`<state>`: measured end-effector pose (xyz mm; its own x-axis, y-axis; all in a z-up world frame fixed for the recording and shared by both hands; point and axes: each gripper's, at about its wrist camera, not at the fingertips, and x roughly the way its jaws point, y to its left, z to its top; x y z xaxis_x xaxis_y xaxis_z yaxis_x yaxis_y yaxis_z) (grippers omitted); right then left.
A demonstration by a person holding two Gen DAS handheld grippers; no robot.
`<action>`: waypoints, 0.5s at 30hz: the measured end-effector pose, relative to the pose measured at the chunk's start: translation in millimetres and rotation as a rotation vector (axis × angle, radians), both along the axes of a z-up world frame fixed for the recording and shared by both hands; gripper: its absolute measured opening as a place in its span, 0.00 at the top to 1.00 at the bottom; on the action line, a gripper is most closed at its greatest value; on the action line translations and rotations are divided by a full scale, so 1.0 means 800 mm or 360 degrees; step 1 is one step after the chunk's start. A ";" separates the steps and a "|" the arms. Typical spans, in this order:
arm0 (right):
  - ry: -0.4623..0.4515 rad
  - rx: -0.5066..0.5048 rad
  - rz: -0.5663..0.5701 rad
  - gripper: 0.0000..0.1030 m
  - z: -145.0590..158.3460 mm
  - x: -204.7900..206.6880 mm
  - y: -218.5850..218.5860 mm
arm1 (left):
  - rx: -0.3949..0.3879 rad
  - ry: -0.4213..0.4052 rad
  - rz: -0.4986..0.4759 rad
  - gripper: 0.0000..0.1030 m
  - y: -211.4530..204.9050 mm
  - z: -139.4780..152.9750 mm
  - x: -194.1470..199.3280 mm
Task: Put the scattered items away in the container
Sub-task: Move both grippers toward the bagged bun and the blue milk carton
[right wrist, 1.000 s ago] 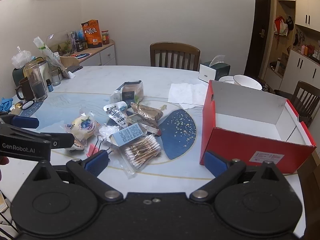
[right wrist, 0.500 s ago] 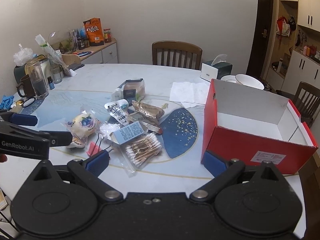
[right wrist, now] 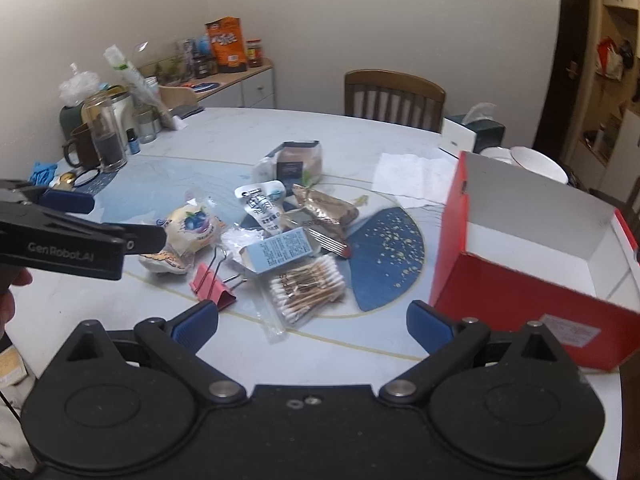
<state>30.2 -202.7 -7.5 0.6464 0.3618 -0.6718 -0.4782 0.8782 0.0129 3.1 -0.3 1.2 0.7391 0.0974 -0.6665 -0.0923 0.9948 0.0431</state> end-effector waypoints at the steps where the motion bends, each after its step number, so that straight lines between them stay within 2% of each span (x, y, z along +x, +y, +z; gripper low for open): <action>1: -0.0004 -0.0010 0.0007 0.02 -0.002 0.002 0.003 | 0.0010 0.0004 0.0001 0.00 0.002 -0.002 0.003; 6: 0.0031 0.0000 0.0016 0.02 -0.013 0.018 0.016 | 0.0050 0.0021 -0.0041 0.00 0.024 -0.014 0.023; 15: 0.0068 -0.0077 -0.0038 0.04 -0.037 0.063 0.062 | 0.0080 0.0088 -0.0134 0.01 0.071 -0.048 0.076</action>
